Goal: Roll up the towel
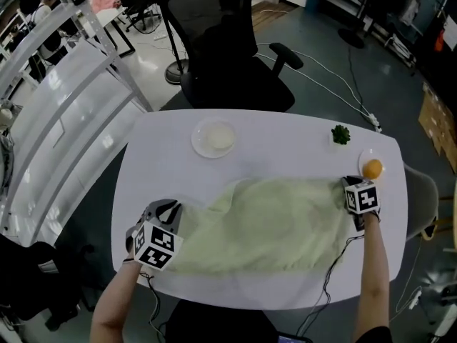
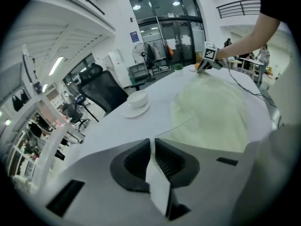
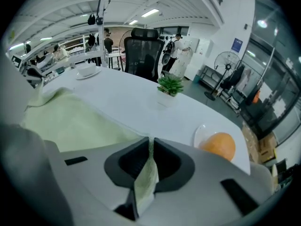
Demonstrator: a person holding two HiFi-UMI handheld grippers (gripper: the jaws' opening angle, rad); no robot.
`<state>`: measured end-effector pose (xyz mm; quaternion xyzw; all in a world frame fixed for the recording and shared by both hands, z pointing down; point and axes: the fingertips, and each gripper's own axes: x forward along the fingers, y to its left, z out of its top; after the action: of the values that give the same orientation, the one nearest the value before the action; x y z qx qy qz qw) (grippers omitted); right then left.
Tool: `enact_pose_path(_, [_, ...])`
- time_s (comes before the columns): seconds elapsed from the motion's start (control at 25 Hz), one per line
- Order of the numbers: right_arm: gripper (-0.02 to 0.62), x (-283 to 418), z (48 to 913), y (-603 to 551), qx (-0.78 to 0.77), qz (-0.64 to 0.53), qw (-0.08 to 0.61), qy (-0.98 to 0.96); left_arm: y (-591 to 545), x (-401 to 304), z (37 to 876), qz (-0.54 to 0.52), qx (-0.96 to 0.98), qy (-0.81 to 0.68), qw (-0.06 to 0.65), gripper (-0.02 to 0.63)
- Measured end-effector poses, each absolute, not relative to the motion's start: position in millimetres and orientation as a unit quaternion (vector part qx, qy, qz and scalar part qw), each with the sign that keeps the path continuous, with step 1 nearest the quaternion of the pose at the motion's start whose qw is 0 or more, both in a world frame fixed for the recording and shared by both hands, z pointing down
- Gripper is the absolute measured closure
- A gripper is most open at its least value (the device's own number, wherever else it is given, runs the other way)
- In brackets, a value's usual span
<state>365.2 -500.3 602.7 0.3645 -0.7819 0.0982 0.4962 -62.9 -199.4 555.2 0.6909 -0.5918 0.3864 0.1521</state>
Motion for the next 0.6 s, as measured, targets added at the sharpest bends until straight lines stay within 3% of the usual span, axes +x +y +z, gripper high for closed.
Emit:
enact_pose_path(0.32, [0.554,366.7,603.8,-504.1,0.377,0.090,0.492,-0.780,-216.9,-182.8,570.4,0.415,0.574,-0.691,0.144,0.560])
enact_pose_path(0.6, [0.551,363.3,617.8,-509.0,0.381,0.067,0.510,-0.768,-236.8,-195.4,617.1,0.465,0.551,-0.679,0.142,0.560])
